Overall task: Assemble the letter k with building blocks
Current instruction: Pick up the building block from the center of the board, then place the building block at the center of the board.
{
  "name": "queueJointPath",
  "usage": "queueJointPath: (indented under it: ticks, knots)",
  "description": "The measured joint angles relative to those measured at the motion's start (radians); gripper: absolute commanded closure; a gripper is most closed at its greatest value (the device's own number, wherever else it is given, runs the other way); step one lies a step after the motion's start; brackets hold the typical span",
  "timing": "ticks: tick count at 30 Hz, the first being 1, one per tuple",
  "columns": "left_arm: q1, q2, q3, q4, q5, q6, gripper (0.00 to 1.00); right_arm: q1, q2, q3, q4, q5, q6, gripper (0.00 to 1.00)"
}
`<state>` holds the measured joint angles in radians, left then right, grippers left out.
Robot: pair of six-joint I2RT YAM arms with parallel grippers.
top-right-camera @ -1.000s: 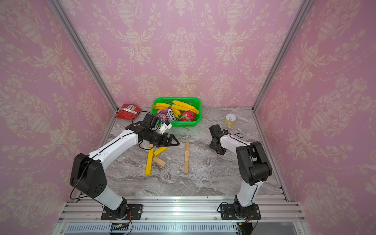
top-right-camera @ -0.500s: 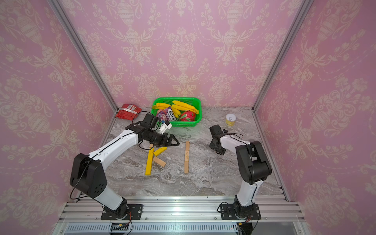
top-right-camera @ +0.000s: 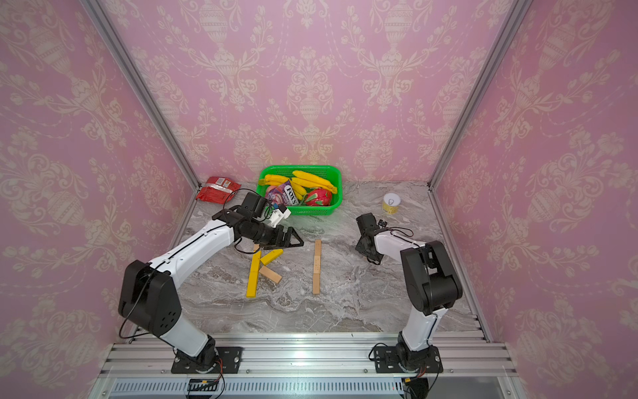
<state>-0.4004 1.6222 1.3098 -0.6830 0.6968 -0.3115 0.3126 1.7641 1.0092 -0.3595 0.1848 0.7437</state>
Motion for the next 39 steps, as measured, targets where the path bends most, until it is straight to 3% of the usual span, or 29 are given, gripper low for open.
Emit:
queueJointPath:
  ticks: [9,21,28,39]
  knots:
    - [0.000,-0.010,0.000,0.000,0.000,0.000,0.01,0.035,-0.047,-0.050,-0.002,-0.006,0.021,0.87]
    - [0.000,-0.042,0.000,-0.019,-0.021,0.002,0.01,0.185,-0.121,-0.058,-0.026,0.026,0.088,0.87]
    - [0.000,-0.120,-0.051,-0.017,-0.028,-0.003,0.01,0.245,-0.121,-0.063,-0.033,0.040,0.224,0.91]
    - [0.001,-0.186,-0.172,0.013,0.073,-0.039,0.01,0.322,-0.116,-0.047,-0.064,0.069,0.404,0.89]
